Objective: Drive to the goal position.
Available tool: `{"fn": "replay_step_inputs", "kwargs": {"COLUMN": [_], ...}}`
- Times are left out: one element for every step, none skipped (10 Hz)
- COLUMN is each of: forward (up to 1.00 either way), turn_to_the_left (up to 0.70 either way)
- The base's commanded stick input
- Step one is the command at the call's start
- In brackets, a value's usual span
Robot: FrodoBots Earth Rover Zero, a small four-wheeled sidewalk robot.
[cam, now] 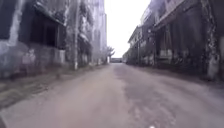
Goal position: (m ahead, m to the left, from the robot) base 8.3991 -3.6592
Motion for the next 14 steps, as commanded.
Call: {"fn": "replay_step_inputs", "kwargs": {"forward": [0.5,0.5,0.5,0.5,0.5,0.5,0.5,0.5,0.5,0.5,0.5,0.5,0.5,0.5], "turn_to_the_left": [0.0,0.0,0.0,0.0,0.0,0.0,0.0,0.0,0.0,0.0,0.0,0.0,0.0,0.0]}}
